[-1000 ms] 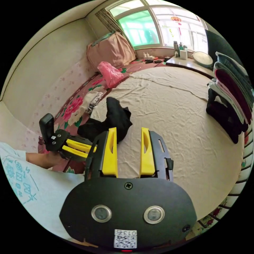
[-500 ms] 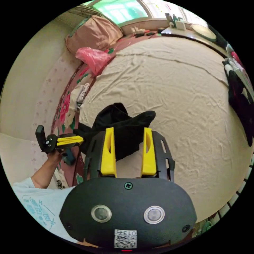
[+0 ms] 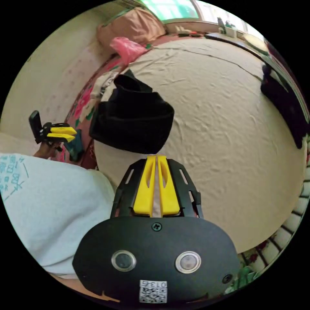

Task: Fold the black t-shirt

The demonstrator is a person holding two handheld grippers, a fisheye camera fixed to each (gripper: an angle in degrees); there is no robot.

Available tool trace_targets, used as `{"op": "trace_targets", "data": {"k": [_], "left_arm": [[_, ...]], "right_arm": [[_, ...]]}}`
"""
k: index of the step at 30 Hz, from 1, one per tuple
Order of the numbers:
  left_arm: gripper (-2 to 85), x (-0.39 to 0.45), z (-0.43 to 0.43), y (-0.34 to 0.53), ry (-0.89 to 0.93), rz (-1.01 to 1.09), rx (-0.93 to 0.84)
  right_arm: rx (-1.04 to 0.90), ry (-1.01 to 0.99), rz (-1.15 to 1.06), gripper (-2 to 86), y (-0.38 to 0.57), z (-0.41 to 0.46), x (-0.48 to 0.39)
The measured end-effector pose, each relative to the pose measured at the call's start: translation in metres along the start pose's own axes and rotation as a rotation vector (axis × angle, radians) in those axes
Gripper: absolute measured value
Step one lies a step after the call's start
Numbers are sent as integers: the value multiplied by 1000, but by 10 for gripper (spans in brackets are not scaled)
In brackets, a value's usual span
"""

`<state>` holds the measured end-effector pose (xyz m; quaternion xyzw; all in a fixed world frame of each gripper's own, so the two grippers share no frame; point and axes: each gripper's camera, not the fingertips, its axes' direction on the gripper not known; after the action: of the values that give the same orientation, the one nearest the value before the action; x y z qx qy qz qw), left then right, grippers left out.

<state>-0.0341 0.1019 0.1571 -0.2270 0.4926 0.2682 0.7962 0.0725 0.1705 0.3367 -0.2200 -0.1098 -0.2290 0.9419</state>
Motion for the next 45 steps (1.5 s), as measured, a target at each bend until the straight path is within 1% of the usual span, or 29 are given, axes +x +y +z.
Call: {"op": "trace_targets", "data": {"k": [1,3,4,5,7,9,12,14,16,17,18,20,21,22,24,27,28,29,30,32,33,34,35,36,37,38,39,41,45], "left_arm": [[69,-8,-12,-7,-32,-20,33],[81,-23,-22,-22,-129,-26,45],[91,-36,-23,-34,-183,-49,54],[105,-51,-22,-50,-177,-80,78],[123,-69,-19,-82,-143,-91,134],[143,-79,-7,-122,-122,-71,134],[169,-82,27,-192,-16,-13,20],[194,-63,59,-235,14,65,-95],[221,-45,86,-256,1,110,-213],[219,-34,104,-263,-43,136,-297],[219,-30,112,-264,-68,148,-334],[116,-25,132,-261,-186,172,-436],[85,-26,132,-259,-171,173,-445],[51,-29,122,-253,-134,151,-424],[43,-35,88,-242,-79,117,-346],[33,-46,-7,-211,-48,70,-165],[30,-50,-57,-196,-62,47,-60],[27,-51,-112,-179,-97,18,47],[26,-50,-140,-170,-125,6,102],[22,-31,-250,-131,-226,-11,351],[22,-23,-276,-121,-280,-11,405],[21,-1,-325,-101,-404,-3,501],[20,23,-369,-80,-514,7,601],[20,36,-389,-69,-554,21,655],[20,60,-425,-48,-601,54,762],[20,84,-456,-28,-629,86,859],[20,96,-469,-18,-645,110,903],[19,135,-502,8,-679,210,976],[19,152,-505,19,-651,237,933]], "right_arm": [[37,-15,36,33,8,-4,3],[176,-52,131,74,31,-26,6],[192,-47,149,86,33,-30,5],[213,-46,164,108,35,-35,1],[227,-40,129,120,33,-40,-13],[186,29,5,127,25,-35,-38],[139,122,-118,135,11,-26,-62],[106,99,-151,134,4,-18,-70],[45,80,-184,118,-1,-4,-79],[10,80,-212,80,1,4,-88],[-11,104,-240,51,5,7,-101],[-15,175,-283,30,16,6,-121],[-8,211,-325,24,27,1,-134],[0,227,-341,22,33,-3,-140],[57,262,-366,16,59,-27,-155],[203,210,-356,12,92,-78,-163],[235,190,-362,12,98,-89,-165],[304,167,-383,11,109,-111,-171],[364,174,-409,11,118,-133,-181],[470,213,-451,10,130,-166,-198],[560,251,-487,10,140,-190,-212],[604,275,-499,10,144,-202,-218],[700,331,-519,10,154,-226,-229],[805,394,-538,10,164,-251,-240],[858,422,-543,11,170,-263,-245],[966,477,-544,11,183,-288,-254],[1068,537,-529,11,196,-310,-262],[1199,603,-507,10,214,-333,-268],[1203,558,-422,10,243,-369,-268]]}}
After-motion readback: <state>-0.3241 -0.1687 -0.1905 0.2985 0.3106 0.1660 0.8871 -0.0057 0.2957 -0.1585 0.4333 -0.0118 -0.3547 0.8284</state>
